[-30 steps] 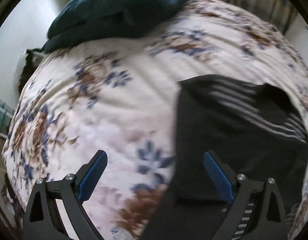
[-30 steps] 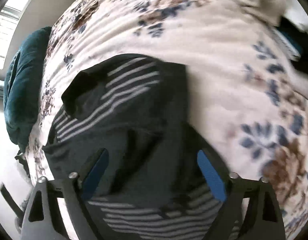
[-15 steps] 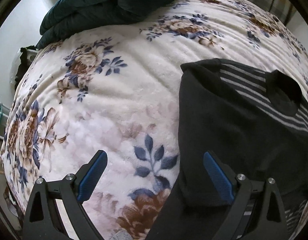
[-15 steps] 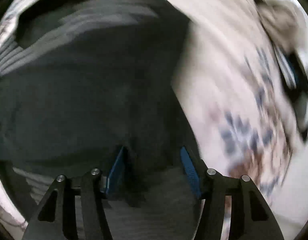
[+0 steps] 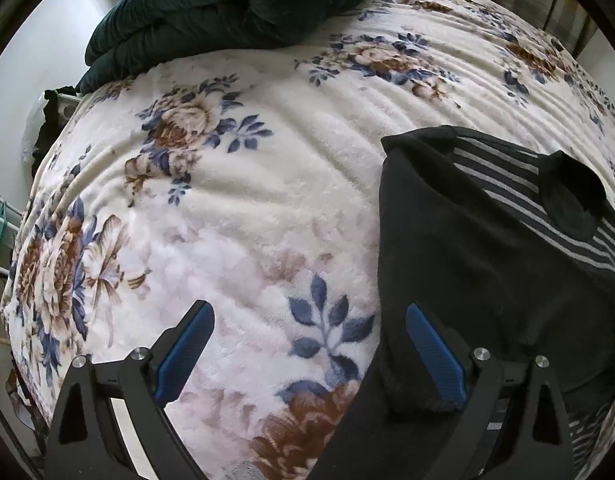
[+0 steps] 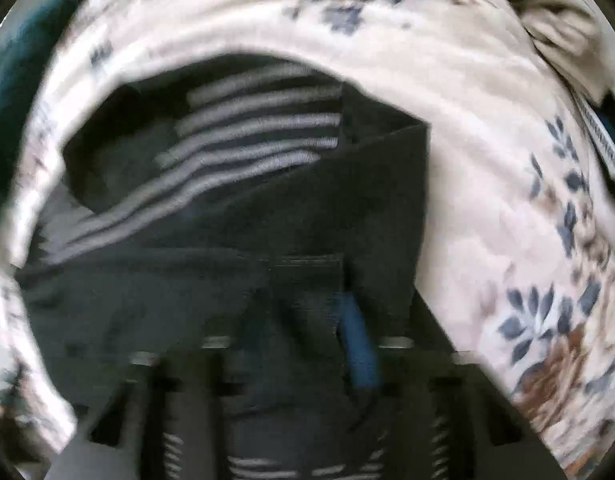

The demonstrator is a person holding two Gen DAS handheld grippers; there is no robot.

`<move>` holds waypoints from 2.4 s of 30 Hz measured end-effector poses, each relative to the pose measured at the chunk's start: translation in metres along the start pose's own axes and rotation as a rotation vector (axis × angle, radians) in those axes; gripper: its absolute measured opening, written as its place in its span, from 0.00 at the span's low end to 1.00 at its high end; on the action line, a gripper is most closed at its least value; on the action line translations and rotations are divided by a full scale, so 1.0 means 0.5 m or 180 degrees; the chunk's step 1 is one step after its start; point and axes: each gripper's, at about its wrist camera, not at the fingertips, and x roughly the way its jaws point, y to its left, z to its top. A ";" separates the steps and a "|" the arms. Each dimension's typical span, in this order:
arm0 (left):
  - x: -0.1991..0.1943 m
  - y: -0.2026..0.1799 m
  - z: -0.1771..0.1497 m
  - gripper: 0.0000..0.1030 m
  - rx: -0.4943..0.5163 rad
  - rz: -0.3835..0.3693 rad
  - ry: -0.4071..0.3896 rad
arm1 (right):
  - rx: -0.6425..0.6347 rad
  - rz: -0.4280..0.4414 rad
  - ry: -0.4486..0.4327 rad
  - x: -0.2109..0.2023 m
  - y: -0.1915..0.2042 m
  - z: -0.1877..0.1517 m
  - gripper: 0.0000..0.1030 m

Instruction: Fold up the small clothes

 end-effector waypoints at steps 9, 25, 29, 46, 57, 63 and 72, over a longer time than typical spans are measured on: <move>0.019 -0.022 0.057 0.95 -0.0101 -0.0193 -0.0044 | -0.0242 -0.0419 -0.0676 -0.117 0.008 -0.022 0.06; 0.235 -0.134 0.218 0.97 0.0464 -0.0117 0.0358 | -0.0236 0.0315 -0.0067 -0.063 -0.010 -0.009 0.44; 0.196 -0.116 0.219 0.97 0.0463 -0.0133 0.0270 | -0.0253 -0.0242 0.0151 0.008 -0.039 -0.031 0.44; -0.216 -0.228 -0.039 1.00 0.0803 -0.0644 -0.0224 | -0.0093 0.0383 -0.0250 -0.272 -0.111 -0.147 1.00; -0.273 -0.606 -0.528 1.00 0.1302 -0.1113 0.0938 | -0.0441 0.0261 0.0194 -0.283 -0.454 -0.246 1.00; -0.181 -0.776 -0.737 0.83 0.1601 -0.1050 0.1444 | -0.0673 0.0266 0.0293 -0.245 -0.548 -0.186 1.00; -0.192 -0.725 -0.705 0.04 0.1293 -0.0969 0.1097 | -0.0600 0.1026 0.0296 -0.130 -0.440 0.027 0.94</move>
